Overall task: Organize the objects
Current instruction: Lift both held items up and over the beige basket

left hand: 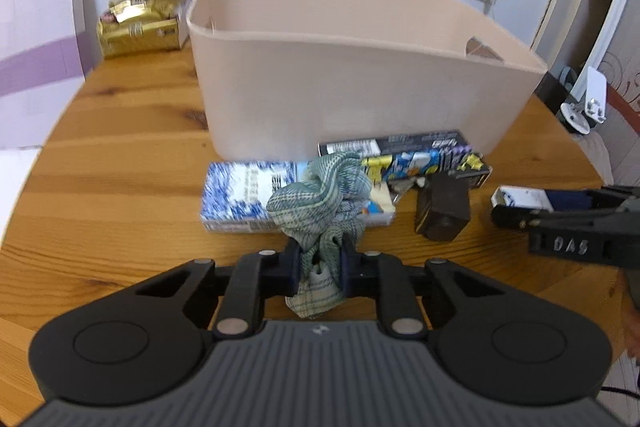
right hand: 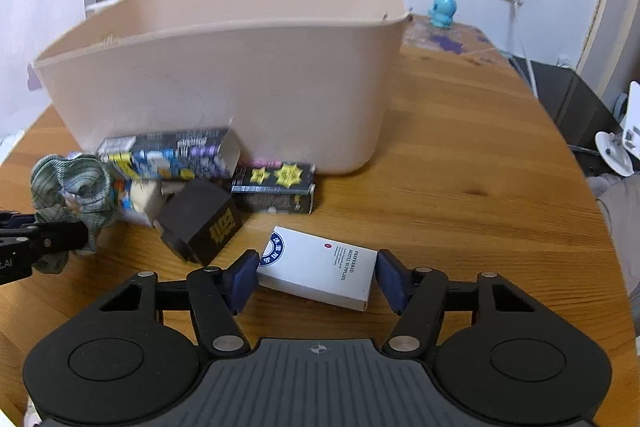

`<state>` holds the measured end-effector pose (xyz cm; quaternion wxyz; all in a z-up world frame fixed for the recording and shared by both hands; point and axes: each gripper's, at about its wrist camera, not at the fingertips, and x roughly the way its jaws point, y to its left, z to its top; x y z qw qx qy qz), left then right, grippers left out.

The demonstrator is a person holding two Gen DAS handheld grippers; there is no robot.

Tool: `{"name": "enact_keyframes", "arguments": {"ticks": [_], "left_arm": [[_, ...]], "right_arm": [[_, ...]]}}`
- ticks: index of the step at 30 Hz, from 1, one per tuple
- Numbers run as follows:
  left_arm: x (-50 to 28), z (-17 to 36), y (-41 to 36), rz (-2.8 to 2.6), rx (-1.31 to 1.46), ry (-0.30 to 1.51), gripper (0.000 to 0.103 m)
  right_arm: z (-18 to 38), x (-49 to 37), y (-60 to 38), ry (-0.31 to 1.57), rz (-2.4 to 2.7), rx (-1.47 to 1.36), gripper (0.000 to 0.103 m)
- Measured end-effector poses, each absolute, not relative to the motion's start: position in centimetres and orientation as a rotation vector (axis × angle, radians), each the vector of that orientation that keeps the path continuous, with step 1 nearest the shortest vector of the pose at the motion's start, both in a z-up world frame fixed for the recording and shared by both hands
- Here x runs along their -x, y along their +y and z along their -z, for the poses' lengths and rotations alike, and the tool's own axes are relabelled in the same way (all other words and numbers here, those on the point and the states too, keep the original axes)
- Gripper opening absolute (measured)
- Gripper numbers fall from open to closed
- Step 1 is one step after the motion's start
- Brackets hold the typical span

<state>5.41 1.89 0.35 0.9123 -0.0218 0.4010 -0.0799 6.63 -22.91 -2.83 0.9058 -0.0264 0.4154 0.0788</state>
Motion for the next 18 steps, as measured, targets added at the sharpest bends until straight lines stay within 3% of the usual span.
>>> {"name": "enact_keyframes", "arguments": {"ticks": [11,18], "left_arm": [[-5.1,-7.7,4.1,0.106,0.011,0.606,0.021],[-8.7,-10.8,4.1,0.066,-0.041,0.504,0.021]], "right_arm": [[-6.2,-6.3,-24.4,0.620,-0.176,0.037,0.061],[-8.9,-9.6,-22.9,0.532,-0.212,0.036,0.061]]}}
